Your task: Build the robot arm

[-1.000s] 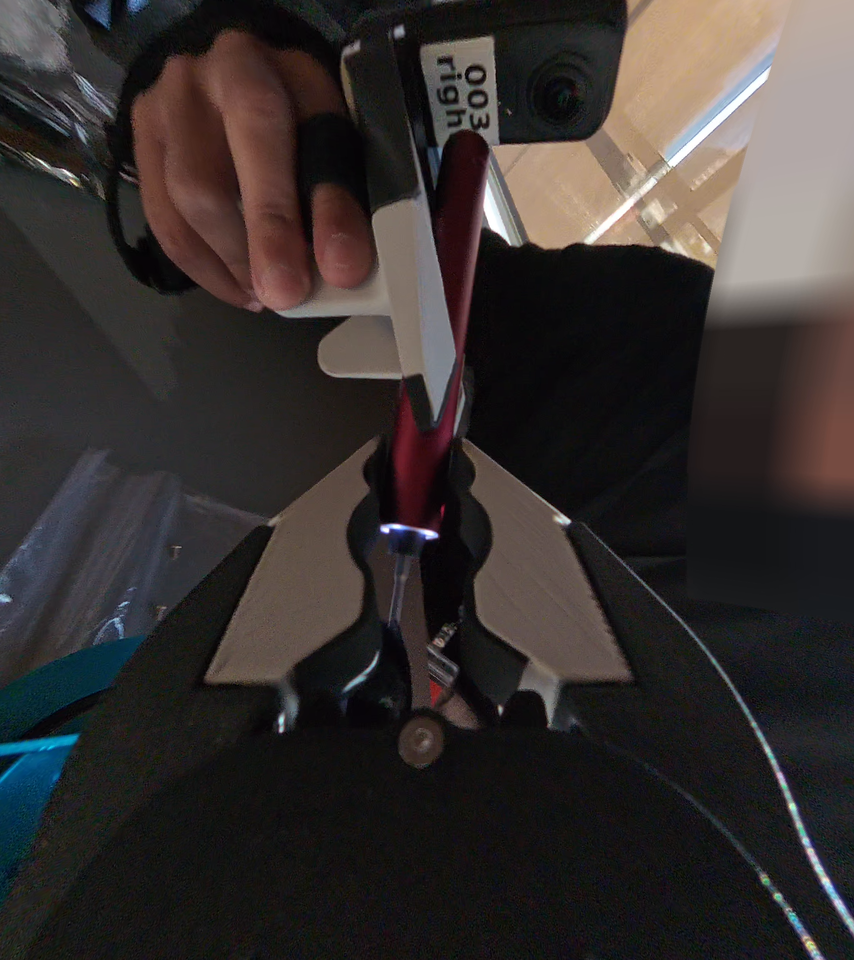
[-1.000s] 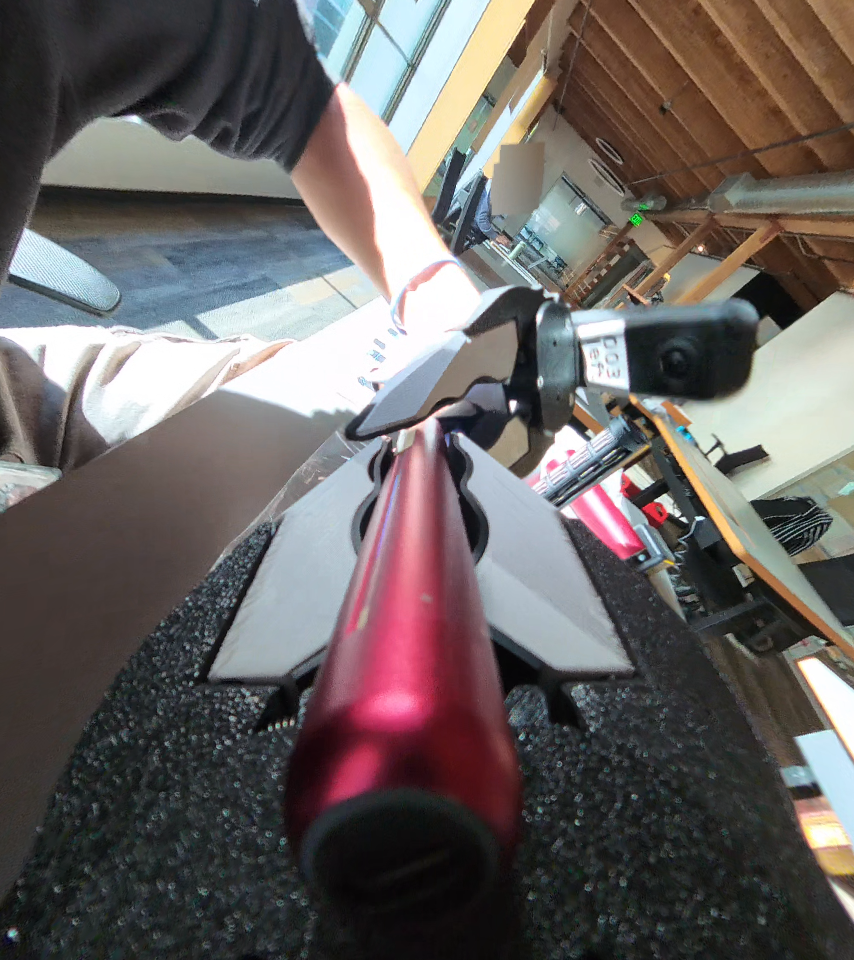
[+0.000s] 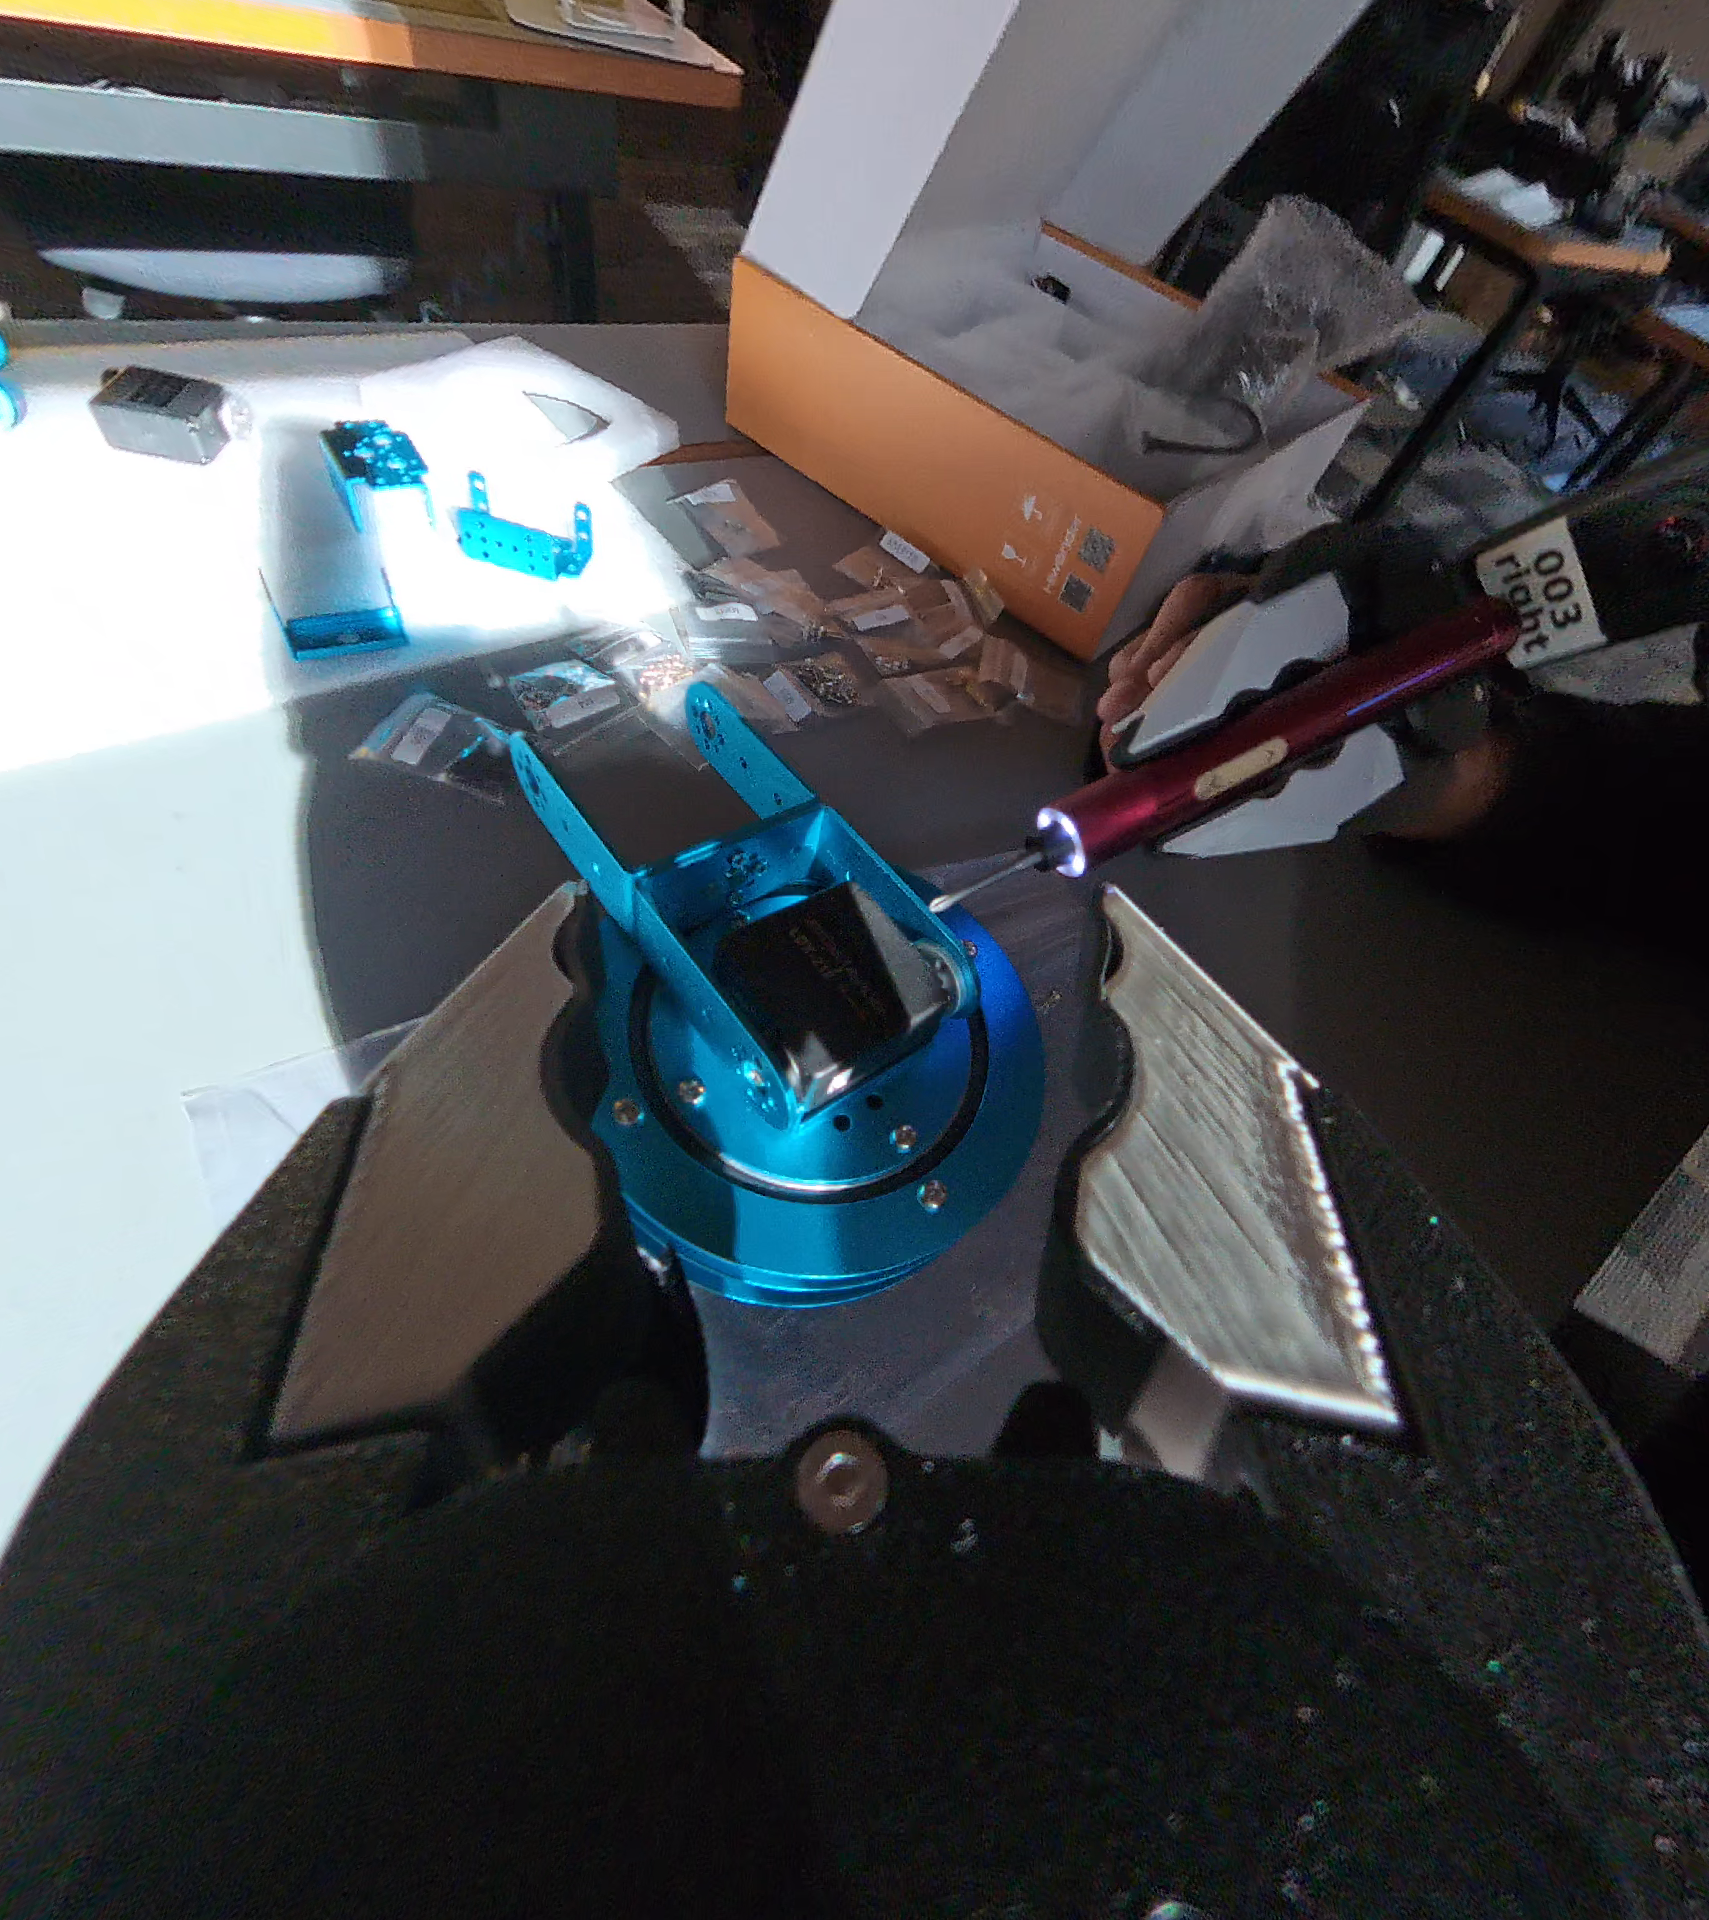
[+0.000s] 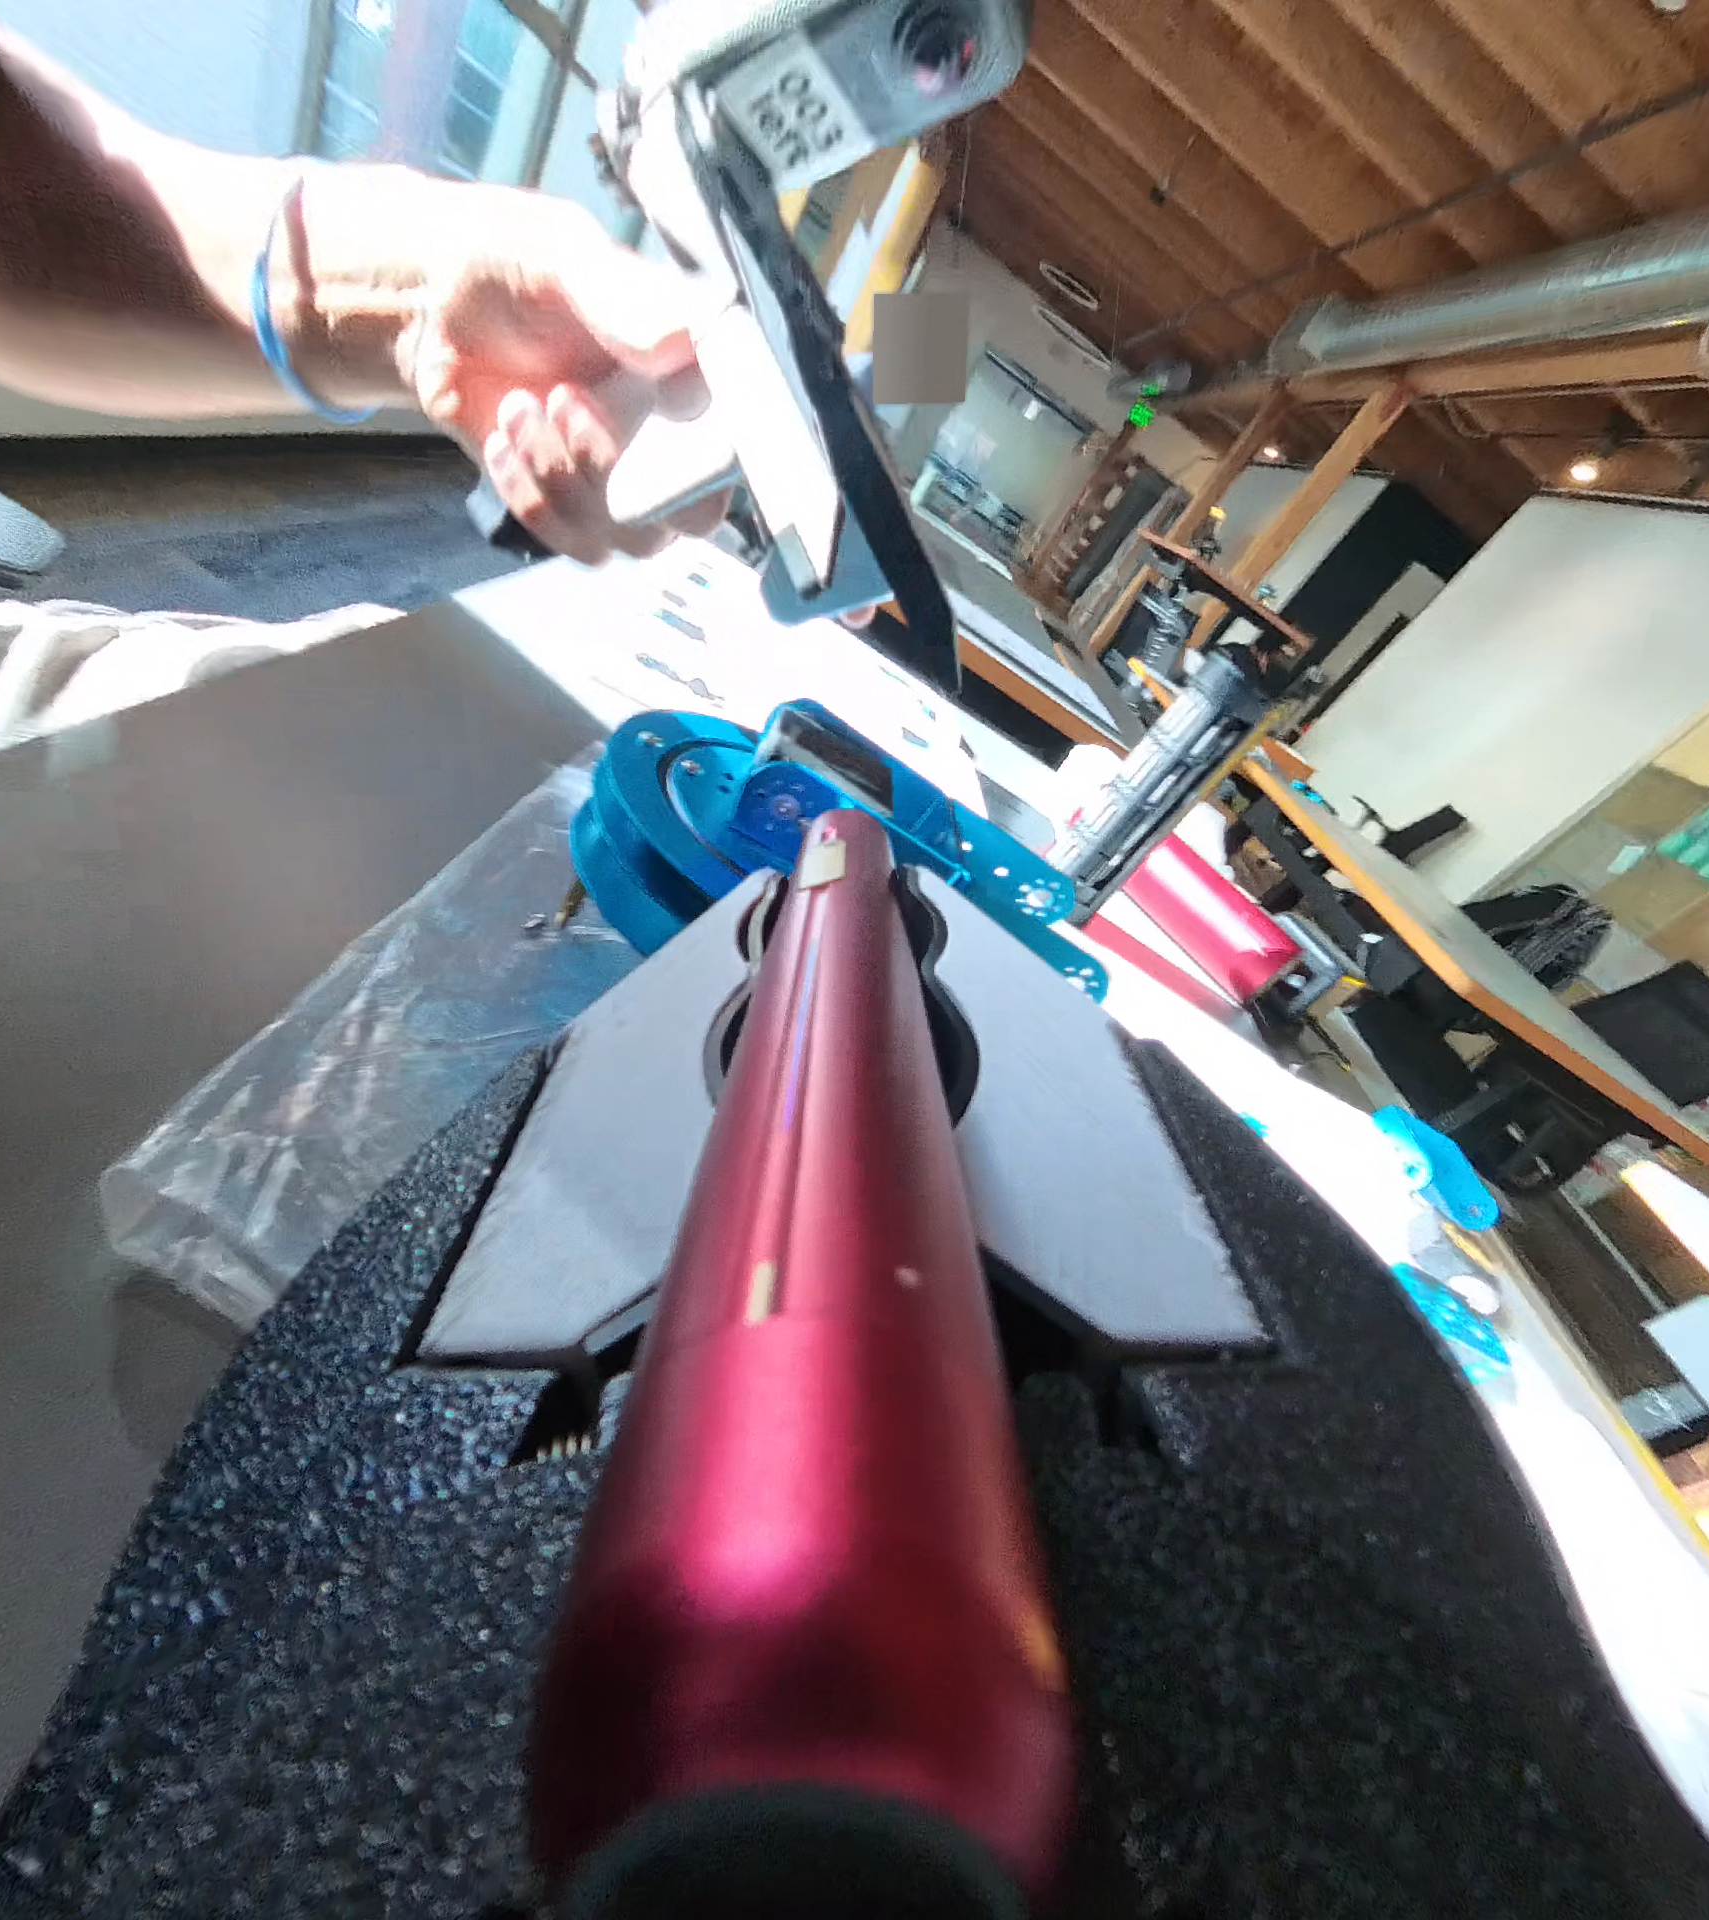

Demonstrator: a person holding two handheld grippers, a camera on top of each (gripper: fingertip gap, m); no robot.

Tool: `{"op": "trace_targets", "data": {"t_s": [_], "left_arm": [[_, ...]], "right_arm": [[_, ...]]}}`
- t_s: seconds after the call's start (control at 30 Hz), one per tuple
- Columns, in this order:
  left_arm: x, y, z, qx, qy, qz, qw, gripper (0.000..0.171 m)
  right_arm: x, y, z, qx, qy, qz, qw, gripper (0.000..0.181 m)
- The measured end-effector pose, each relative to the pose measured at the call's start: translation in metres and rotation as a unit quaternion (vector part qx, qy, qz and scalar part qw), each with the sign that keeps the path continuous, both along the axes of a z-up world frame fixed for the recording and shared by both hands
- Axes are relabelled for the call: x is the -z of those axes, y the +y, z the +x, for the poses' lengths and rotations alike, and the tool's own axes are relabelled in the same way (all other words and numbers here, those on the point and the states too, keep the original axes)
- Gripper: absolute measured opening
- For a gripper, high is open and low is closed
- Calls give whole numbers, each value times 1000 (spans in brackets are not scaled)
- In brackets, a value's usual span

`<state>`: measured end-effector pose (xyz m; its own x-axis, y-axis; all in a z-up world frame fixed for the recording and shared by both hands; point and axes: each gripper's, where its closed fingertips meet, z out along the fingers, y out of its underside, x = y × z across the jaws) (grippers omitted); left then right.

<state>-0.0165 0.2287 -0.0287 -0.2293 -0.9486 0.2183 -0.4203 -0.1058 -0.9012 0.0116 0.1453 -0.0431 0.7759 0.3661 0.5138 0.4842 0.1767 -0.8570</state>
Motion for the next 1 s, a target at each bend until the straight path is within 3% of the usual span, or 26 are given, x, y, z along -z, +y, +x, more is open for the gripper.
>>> {"op": "trace_targets", "data": {"t_s": [0.1,0.2,0.4,0.63,1.0], "left_arm": [[12,-7,1,-43,-18,-1,999,99],[22,-2,6,-90,-19,54,994,99],[48,-15,11,-83,22,100,991,95],[50,-6,11,-117,22,131,984,71],[50,-7,9,-125,24,134,983,68]], "right_arm": [[7,-4,1,-7,-6,-3,1000,19],[11,-5,0,-21,-4,-1,1000,19],[5,-2,-2,-36,16,9,999,20],[8,-1,-4,-44,24,-2,999,20],[8,-1,-3,-37,17,3,999,21]]}}
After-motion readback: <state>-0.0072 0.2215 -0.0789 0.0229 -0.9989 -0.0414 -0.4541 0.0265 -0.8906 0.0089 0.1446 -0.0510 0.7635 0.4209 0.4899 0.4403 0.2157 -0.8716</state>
